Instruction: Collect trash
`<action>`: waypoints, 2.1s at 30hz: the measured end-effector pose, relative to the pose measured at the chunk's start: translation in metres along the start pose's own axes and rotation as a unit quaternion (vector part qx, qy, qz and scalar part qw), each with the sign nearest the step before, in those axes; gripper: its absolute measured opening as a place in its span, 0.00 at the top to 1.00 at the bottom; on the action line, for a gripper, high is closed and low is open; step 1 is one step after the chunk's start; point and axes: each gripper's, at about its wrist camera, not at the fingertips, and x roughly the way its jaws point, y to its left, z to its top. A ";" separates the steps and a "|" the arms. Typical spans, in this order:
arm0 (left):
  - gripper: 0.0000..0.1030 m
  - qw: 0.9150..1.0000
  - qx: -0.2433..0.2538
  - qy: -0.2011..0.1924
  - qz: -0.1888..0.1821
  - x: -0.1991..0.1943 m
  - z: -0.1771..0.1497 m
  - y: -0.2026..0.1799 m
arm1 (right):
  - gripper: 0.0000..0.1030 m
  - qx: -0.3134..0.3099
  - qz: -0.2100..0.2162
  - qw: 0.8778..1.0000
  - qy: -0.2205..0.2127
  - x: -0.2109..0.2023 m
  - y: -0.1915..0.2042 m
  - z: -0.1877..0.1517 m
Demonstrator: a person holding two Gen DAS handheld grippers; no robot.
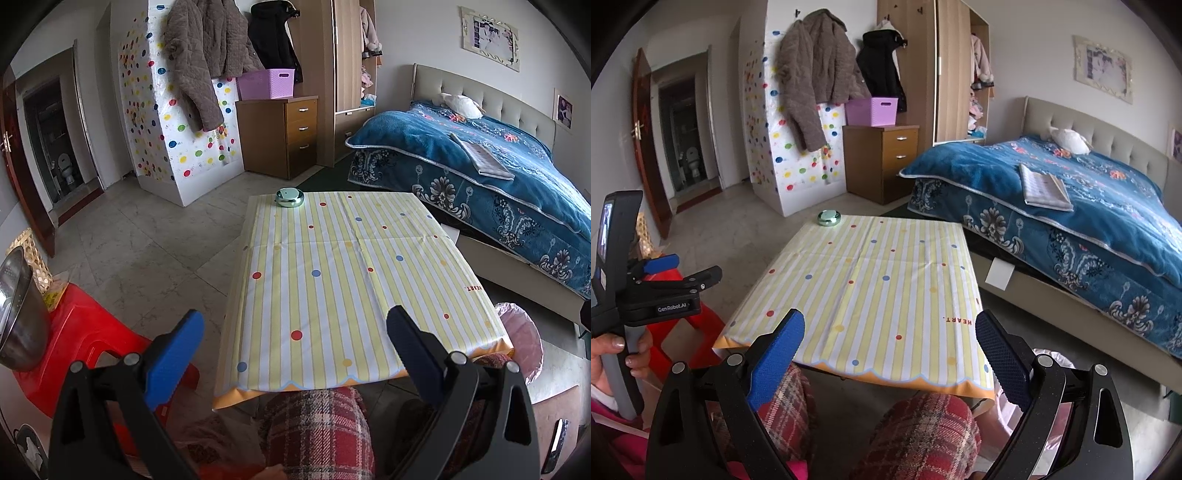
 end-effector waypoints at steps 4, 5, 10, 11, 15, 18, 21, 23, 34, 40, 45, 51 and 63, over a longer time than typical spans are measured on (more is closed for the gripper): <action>0.07 1.000 -0.001 0.000 0.000 0.000 0.000 -0.001 | 0.10 0.000 -0.001 1.000 0.000 0.000 0.002 0.001; 0.07 1.000 -0.001 0.000 0.000 0.000 0.000 -0.001 | 0.10 0.001 -0.001 1.000 0.001 0.000 0.001 0.000; 0.07 1.000 -0.001 0.000 0.000 0.001 0.000 0.000 | 0.10 0.002 0.000 1.000 0.002 0.002 -0.004 -0.001; 0.07 1.000 -0.001 0.000 0.000 0.000 0.000 -0.001 | 0.10 0.003 -0.001 1.000 0.002 0.001 -0.004 -0.001; 0.07 1.000 0.000 -0.001 -0.002 0.000 -0.001 0.000 | 0.10 0.002 -0.001 1.000 0.002 0.001 -0.004 -0.001; 0.07 1.000 0.000 0.000 -0.002 -0.001 -0.001 -0.002 | 0.10 0.003 -0.002 1.000 0.002 0.001 -0.005 -0.002; 0.07 1.000 0.000 0.000 -0.002 -0.001 -0.001 -0.002 | 0.10 0.004 -0.002 1.000 0.002 0.001 -0.007 -0.002; 0.07 1.000 -0.001 0.000 -0.002 -0.001 -0.001 -0.002 | 0.10 0.003 -0.001 1.000 0.002 0.000 -0.007 -0.002; 0.07 1.000 -0.002 0.000 -0.001 -0.001 -0.001 -0.003 | 0.10 0.003 -0.001 1.000 0.003 0.001 -0.006 -0.002; 0.07 1.000 -0.003 -0.001 0.000 -0.001 -0.001 -0.003 | 0.10 0.004 -0.002 1.000 0.003 0.000 -0.007 -0.002; 0.07 1.000 -0.003 0.000 -0.001 -0.001 -0.002 -0.003 | 0.10 0.004 -0.001 1.000 0.004 0.000 -0.010 -0.003; 0.07 1.000 -0.003 -0.001 -0.001 -0.001 -0.002 -0.002 | 0.10 0.005 -0.001 1.000 0.004 0.000 -0.010 -0.003; 0.07 1.000 0.001 -0.009 -0.014 0.001 -0.003 -0.009 | 0.10 0.012 -0.003 1.000 0.005 0.002 -0.013 -0.003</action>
